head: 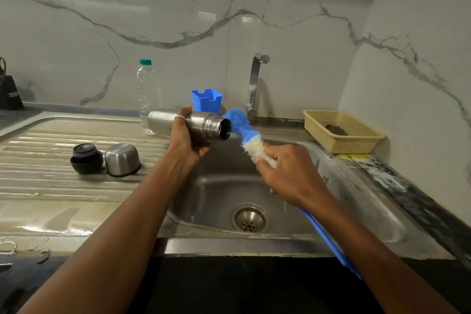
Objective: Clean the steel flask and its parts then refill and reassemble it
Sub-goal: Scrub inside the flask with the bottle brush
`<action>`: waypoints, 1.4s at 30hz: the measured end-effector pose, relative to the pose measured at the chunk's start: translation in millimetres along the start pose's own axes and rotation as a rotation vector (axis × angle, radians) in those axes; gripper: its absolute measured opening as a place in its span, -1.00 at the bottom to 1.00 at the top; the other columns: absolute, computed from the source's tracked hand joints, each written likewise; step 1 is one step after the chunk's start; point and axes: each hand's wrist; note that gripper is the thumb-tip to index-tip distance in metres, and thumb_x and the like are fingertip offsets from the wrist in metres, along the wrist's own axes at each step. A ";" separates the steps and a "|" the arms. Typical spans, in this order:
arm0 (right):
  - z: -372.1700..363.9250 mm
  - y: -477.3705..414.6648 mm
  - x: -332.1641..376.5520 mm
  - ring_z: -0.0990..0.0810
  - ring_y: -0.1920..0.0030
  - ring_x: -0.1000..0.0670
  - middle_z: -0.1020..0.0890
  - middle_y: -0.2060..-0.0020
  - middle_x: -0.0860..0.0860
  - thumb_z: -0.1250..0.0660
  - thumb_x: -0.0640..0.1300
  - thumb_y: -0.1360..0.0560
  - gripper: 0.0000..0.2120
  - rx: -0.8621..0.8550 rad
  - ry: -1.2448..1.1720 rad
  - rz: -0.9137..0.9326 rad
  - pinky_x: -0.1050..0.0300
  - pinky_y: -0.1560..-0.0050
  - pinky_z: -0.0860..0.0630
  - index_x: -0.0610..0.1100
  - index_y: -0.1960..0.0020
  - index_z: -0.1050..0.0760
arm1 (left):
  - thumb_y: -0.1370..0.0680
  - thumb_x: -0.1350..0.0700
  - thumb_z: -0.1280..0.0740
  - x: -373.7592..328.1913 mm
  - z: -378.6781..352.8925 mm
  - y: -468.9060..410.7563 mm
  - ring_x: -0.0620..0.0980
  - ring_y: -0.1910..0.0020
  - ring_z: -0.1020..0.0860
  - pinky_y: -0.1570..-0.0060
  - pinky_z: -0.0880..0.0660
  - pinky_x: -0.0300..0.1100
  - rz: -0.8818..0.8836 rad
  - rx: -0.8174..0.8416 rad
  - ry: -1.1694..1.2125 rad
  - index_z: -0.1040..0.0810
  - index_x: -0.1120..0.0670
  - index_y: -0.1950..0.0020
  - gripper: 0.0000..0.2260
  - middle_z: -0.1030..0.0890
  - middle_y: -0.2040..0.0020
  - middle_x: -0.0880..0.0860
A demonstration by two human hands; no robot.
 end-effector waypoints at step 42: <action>4.3 0.4 -0.4 -0.56 0.42 0.00 -0.64 0.39 -0.05 -0.37 -0.11 -0.55 -0.83 0.055 0.011 0.217 0.10 0.41 -0.40 -0.16 -0.02 -0.70 | -0.33 -0.21 -0.53 1.1 7.6 -6.0 0.08 0.18 -0.70 0.07 -0.63 0.01 -0.130 -0.040 -0.199 -0.57 0.15 -0.12 -0.45 -0.70 0.18 0.10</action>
Point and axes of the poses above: each hand's wrist, its own y-axis away from the middle knuckle, its own z-axis out of the back of the hand, x = y × z
